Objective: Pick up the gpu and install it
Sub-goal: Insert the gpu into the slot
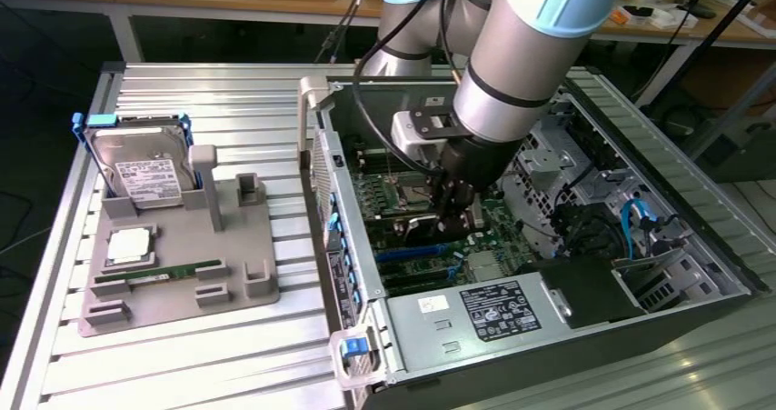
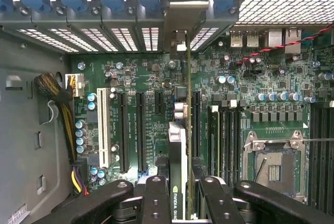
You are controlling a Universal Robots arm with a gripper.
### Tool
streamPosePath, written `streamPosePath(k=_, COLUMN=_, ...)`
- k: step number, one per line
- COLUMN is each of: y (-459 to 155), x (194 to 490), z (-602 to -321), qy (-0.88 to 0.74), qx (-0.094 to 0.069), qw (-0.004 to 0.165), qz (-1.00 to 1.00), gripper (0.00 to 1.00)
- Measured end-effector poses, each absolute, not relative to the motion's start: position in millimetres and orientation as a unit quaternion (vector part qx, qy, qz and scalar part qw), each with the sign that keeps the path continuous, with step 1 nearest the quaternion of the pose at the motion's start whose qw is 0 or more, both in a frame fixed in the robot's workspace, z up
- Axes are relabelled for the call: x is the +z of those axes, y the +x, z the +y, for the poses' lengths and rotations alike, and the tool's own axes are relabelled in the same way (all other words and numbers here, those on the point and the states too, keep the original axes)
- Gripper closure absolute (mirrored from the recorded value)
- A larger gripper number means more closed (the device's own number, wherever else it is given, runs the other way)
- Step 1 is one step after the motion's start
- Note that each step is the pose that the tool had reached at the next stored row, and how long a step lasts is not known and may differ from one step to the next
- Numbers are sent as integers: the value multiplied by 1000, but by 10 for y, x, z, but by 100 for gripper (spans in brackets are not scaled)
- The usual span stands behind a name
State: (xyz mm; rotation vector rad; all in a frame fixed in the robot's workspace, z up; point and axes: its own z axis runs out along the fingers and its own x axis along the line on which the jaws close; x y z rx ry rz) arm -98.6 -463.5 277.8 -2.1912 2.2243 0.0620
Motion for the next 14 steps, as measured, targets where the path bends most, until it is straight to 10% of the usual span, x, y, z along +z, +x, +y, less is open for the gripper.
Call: streamPosePath(k=14, y=-993, x=2766, z=-4627, qy=-702, qx=24, qw=7, qz=712, gripper=73)
